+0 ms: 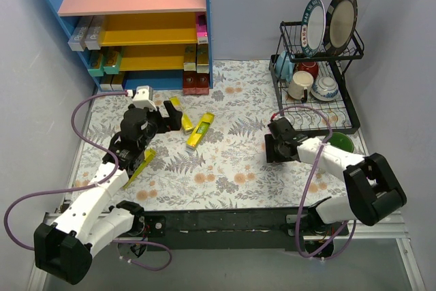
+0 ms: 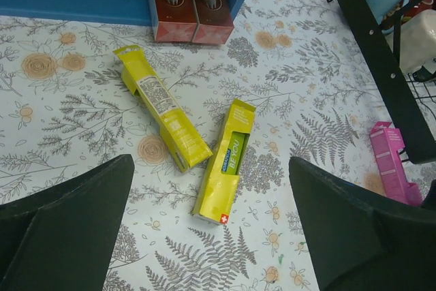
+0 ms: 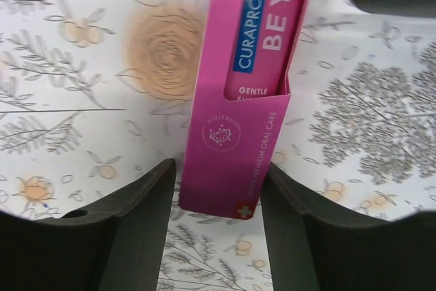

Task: Place and organize the toothpastes onto the shelf
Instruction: Move the toothpaste to the center of the board, then pick up the toothpaste from the center of the board.

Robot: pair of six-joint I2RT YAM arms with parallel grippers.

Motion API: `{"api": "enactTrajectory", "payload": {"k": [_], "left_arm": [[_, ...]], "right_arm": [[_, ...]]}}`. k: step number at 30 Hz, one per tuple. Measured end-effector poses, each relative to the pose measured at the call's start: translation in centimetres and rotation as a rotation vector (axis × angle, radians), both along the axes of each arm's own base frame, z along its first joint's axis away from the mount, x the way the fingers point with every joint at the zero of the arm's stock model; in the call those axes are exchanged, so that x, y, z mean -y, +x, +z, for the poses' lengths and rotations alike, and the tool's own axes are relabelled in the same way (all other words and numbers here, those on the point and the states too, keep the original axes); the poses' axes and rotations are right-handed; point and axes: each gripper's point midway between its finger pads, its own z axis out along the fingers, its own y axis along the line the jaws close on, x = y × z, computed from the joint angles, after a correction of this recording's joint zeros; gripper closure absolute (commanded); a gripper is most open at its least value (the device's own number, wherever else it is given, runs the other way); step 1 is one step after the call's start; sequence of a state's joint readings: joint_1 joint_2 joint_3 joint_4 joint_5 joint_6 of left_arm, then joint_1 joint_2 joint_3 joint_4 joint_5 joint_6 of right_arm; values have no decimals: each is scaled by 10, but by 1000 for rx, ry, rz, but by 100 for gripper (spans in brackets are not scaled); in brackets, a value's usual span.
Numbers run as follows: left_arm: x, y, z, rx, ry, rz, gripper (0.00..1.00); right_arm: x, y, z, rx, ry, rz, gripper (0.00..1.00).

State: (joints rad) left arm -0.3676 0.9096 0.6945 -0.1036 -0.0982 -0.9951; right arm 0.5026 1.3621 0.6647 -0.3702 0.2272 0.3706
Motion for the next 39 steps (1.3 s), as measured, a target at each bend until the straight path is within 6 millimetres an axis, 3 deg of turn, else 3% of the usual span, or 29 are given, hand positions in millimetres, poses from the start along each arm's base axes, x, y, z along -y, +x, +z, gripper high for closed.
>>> {"api": "enactTrajectory", "payload": {"k": [5, 9, 15, 19, 23, 27, 30, 35, 39], "left_arm": [[1, 1, 5, 18, -16, 0, 2], [3, 1, 6, 18, -27, -6, 2], [13, 0, -2, -17, -45, -49, 2], [24, 1, -22, -84, -48, -96, 2], [32, -1, -43, -163, -53, -127, 2], [48, -8, -56, -216, -48, -168, 2], [82, -24, -67, -255, -25, -244, 2], [139, -58, -91, -304, 36, -377, 2], [176, -73, -109, -321, 102, -445, 2]], "right_arm": [[-35, 3, 1, 32, 16, 43, 50], [-63, 2, 2, 53, 33, 45, 48], [-104, -10, 4, 39, 97, 59, 37], [-135, -15, 8, 21, 167, 89, 25], [-152, -21, 15, 7, 232, 119, 22], [-156, -19, 39, 62, 295, 129, 16], [-149, -12, 71, 169, 337, 115, 11], [-113, -2, 120, 383, 361, 26, 3], [-69, -2, 141, 518, 327, -74, 1]]}}
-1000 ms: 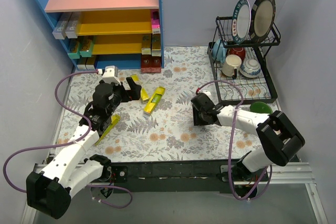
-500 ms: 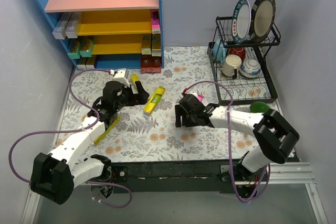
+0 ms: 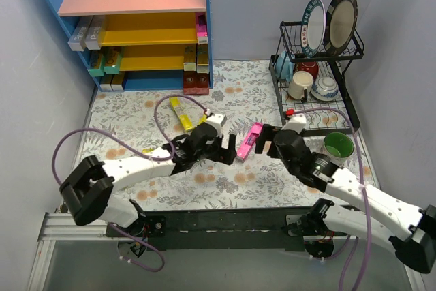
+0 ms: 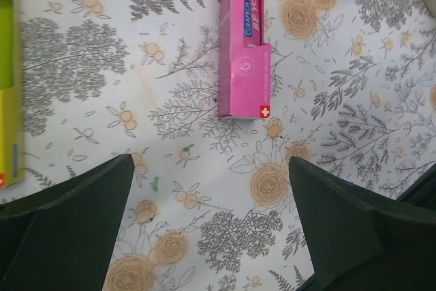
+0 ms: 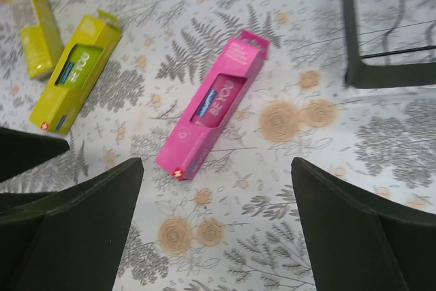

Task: Place and organize the toothpastes onto the shelf
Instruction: Pick up the toothpaste from the center of the board.

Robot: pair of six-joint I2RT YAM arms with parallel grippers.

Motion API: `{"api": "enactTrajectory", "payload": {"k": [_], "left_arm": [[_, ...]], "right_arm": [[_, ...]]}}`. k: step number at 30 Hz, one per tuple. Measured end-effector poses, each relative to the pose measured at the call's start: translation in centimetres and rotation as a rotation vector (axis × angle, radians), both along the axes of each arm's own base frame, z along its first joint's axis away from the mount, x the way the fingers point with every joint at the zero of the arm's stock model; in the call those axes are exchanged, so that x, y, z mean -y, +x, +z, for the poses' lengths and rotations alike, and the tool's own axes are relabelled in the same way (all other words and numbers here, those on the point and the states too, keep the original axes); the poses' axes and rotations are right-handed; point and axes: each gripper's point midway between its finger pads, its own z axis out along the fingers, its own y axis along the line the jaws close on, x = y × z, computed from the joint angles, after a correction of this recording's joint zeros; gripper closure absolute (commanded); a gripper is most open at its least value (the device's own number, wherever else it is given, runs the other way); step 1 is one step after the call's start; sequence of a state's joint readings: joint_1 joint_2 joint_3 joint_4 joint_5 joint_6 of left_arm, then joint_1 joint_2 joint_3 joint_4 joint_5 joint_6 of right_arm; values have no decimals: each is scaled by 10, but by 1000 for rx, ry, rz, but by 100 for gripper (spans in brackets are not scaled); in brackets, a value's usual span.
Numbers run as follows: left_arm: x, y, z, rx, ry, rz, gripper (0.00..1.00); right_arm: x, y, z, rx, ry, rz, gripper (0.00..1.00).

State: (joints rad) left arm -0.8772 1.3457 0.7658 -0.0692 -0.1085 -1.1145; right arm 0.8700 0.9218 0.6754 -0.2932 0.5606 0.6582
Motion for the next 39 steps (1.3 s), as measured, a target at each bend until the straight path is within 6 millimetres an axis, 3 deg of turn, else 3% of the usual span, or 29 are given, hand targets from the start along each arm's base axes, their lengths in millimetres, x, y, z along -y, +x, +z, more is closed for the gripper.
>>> {"api": "enactTrajectory", "payload": {"k": [4, 9, 15, 18, 19, 20, 23, 32, 36, 39], "left_arm": [[35, -4, -14, 32, 57, -54, 2], [67, 2, -35, 87, 119, -83, 5], [79, 12, -72, 103, 217, -93, 14], [79, 17, -85, 119, 263, -87, 25], [79, 19, -85, 128, 269, -84, 30], [80, 21, -85, 135, 273, -81, 41], [82, 24, -85, 148, 275, -78, 55], [73, 19, -78, 129, 282, -59, 67], [60, 15, -46, 139, 250, -27, 67], [50, 13, -6, 168, 197, 10, 67]], "right_arm": [[41, -5, 13, 93, 1, -112, 2], [71, -14, 19, 158, 18, -184, 2], [84, -19, 19, 174, 14, -215, 2], [86, -20, 18, 169, 3, -219, 2], [87, -20, 17, 168, -2, -221, 2], [87, -20, 17, 168, -2, -221, 3], [88, -20, 14, 166, -7, -221, 3], [89, -21, 8, 161, -25, -216, 3], [88, -20, 6, 158, -38, -210, 3], [86, -19, 6, 160, -45, -203, 3]]}}
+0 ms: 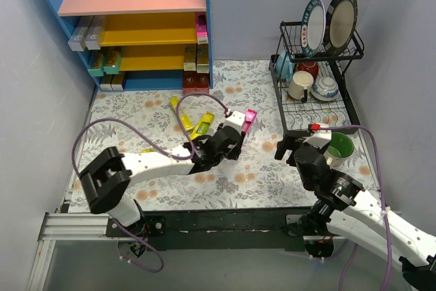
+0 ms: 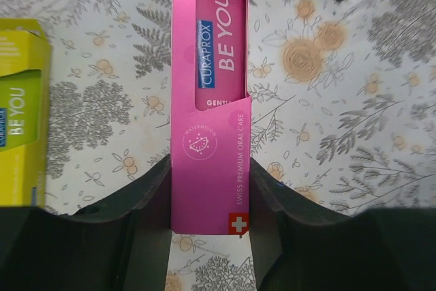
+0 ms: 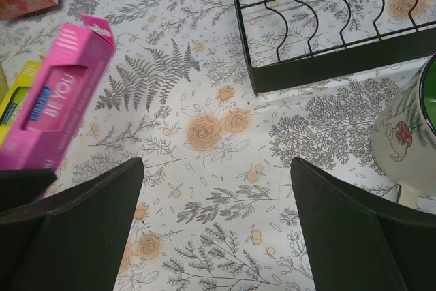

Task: Place and organize the toothpastes onto the shelf
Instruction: Pick up the toothpaste from the center of the board.

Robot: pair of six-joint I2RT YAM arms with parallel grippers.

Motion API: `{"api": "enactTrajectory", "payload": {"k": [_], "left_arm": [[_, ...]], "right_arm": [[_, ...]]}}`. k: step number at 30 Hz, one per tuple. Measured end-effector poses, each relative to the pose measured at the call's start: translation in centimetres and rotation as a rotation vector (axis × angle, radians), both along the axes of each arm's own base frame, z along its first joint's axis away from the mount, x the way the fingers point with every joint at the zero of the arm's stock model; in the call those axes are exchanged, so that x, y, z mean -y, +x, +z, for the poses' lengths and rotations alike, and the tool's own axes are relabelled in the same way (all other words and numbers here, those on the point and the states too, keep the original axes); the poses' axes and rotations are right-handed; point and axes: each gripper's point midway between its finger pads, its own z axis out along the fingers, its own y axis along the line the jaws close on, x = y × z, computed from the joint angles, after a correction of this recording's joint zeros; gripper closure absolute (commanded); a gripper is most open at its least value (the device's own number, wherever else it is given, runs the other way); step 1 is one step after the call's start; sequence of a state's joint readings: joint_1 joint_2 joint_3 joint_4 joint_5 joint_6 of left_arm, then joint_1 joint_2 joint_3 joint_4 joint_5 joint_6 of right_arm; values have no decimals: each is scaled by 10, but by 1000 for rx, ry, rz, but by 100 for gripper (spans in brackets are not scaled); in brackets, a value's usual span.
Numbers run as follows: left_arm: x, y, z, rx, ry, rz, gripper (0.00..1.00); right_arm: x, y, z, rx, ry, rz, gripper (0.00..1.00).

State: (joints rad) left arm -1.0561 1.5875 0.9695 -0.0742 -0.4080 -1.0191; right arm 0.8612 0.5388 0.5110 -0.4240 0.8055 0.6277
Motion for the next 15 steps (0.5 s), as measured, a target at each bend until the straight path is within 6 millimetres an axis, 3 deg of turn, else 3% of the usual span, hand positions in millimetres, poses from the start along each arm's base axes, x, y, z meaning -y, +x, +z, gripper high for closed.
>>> {"api": "enactTrajectory", "payload": {"k": [7, 15], "left_arm": [[-46, 11, 88, 62, -114, 107, 67], [-138, 84, 180, 139, -158, 363, 67]], "right_arm": [[-3, 2, 0, 4, -12, 10, 3], [-3, 4, 1, 8, -24, 14, 3]]}}
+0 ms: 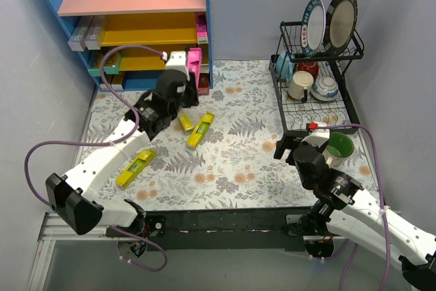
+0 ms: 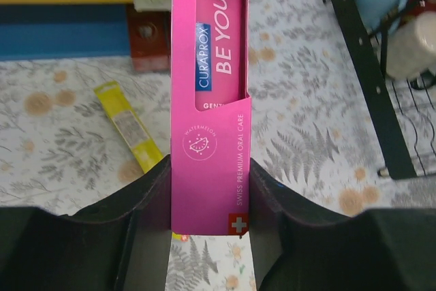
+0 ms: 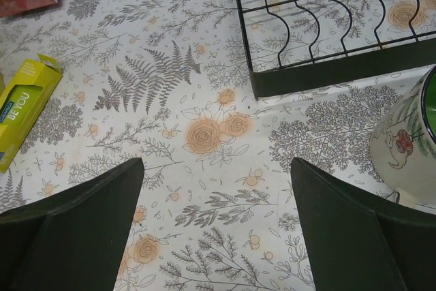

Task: Place and organize the toothpastes onto the shelf
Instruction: Place the toothpaste on the shelf.

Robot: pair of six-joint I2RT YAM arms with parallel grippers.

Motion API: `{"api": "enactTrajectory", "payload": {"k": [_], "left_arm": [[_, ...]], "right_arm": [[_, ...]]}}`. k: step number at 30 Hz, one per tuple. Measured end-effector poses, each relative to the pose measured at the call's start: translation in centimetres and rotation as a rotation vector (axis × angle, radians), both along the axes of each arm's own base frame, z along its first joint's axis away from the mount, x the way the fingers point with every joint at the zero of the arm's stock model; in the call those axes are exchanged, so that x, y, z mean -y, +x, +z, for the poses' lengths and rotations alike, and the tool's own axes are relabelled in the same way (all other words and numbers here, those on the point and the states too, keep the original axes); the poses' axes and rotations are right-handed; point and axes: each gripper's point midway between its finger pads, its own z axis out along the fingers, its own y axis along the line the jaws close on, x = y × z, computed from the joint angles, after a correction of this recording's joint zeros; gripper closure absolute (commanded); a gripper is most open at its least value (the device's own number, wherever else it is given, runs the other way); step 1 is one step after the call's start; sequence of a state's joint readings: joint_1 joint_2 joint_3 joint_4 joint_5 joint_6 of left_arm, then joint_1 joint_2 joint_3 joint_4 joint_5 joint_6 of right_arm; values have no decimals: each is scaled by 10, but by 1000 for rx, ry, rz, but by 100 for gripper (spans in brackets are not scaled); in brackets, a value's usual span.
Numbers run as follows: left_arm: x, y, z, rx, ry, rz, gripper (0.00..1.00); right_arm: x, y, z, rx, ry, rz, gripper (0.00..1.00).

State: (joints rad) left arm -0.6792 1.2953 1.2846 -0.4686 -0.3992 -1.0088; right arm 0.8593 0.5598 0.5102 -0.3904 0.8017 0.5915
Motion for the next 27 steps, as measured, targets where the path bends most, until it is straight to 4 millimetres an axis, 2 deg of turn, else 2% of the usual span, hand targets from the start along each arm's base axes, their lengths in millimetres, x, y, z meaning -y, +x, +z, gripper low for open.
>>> {"api": "enactTrajectory", "payload": {"k": [4, 11, 15, 20, 27], "left_arm": [[-28, 36, 35, 16, 3, 87, 67], [-62, 100, 56, -17, 4, 166, 66], [-74, 133, 55, -39, 1, 193, 65], [-77, 170, 43, -65, -1, 197, 64], [-70, 200, 19, -65, 6, 171, 59]], "right_arm": [[1, 0, 0, 2, -12, 3, 3], [4, 0, 4, 18, -20, 3, 3], [5, -1, 5, 22, -25, 5, 3], [5, -1, 6, 26, -28, 7, 3], [5, 1, 5, 25, -42, 12, 3]]}}
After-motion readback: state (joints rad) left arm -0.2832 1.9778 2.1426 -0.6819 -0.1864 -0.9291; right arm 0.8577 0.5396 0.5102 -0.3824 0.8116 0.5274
